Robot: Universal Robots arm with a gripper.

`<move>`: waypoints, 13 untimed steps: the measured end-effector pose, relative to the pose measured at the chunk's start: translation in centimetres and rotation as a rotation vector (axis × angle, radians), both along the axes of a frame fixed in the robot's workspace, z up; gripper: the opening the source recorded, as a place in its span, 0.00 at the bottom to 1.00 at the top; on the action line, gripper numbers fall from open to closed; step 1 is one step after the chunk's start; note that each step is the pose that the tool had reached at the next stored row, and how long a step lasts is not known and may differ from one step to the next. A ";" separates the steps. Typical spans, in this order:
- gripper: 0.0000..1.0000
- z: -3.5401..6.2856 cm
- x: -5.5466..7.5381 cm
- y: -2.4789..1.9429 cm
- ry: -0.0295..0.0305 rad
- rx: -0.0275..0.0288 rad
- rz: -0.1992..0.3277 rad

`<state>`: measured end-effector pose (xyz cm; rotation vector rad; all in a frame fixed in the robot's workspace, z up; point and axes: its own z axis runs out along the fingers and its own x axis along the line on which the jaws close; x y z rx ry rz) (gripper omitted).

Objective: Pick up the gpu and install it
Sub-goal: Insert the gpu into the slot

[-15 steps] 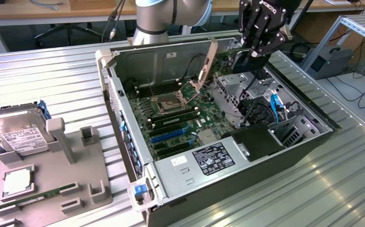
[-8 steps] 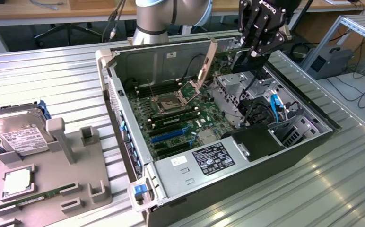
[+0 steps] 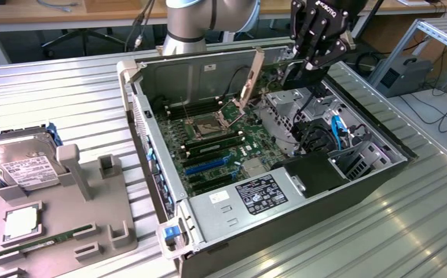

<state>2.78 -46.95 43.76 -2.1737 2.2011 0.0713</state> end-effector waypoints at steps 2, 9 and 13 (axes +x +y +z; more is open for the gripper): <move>0.27 -0.46 -2.1 0.00 -0.0005 -0.0001 0.000; 0.27 -1.82 -5.6 0.00 -0.0014 0.0001 0.000; 0.27 -1.98 -7.4 0.01 -0.0037 0.0000 0.000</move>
